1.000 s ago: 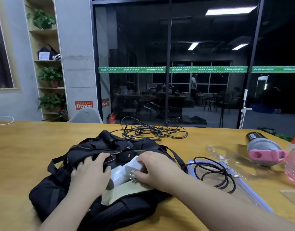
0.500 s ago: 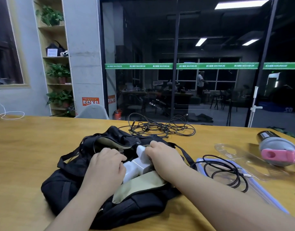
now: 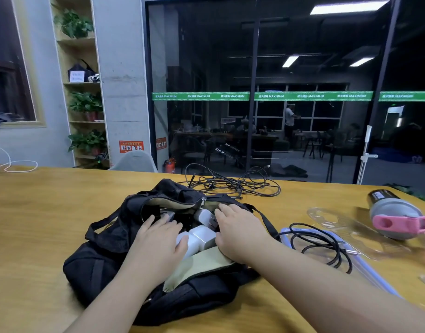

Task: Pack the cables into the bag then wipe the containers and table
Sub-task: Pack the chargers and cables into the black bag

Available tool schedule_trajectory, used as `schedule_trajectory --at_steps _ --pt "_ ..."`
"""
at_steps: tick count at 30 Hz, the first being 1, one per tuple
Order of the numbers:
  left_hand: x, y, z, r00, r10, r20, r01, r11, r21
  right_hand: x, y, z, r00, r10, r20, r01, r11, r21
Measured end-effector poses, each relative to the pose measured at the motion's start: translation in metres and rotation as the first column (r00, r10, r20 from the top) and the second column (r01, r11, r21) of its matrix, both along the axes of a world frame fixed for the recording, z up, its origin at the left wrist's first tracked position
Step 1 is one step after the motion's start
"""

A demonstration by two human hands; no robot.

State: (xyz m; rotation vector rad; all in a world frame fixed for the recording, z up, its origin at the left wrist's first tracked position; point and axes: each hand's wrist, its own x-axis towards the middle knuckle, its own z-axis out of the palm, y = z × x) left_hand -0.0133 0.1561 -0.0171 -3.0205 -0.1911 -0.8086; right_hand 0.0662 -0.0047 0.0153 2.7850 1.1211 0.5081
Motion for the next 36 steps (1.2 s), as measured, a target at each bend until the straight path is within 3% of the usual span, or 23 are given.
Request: schedule_trajectory --at_steps 5,9,16,20,24,30,36 --pt "0.001 -0.004 0.007 0.961 0.096 -0.258 -0.105 0.994 -0.021 -0.009 -0.007 0.008 0.999 -0.013 0.037 0.015 0.998 -0.062" --pt "-0.005 -0.015 0.018 0.948 0.121 -0.293 -0.120 0.993 0.022 -0.017 -0.020 0.013 0.997 0.082 -0.005 -0.082 0.995 0.052" --pt "-0.008 -0.067 0.037 0.989 -0.072 -0.128 0.082 0.994 0.075 -0.037 -0.063 0.023 0.973 0.226 -0.039 -0.205 0.934 0.291" --pt "-0.007 -0.100 0.050 0.983 -0.183 -0.029 0.184 0.979 0.090 -0.034 -0.088 0.027 0.980 0.187 -0.063 -0.152 0.918 0.366" --pt "-0.004 -0.121 0.053 0.964 -0.242 0.114 0.213 0.953 0.217 -0.034 -0.119 0.030 0.990 0.139 -0.023 -0.119 0.914 0.388" --pt "0.014 -0.163 0.058 0.901 -0.389 0.192 0.345 0.911 0.225 -0.035 -0.171 0.032 0.999 0.034 0.031 -0.044 0.910 0.413" --pt "0.026 -0.224 0.069 0.832 -0.499 0.242 0.407 0.846 0.345 -0.034 -0.225 0.033 0.998 -0.049 0.044 0.025 0.893 0.449"
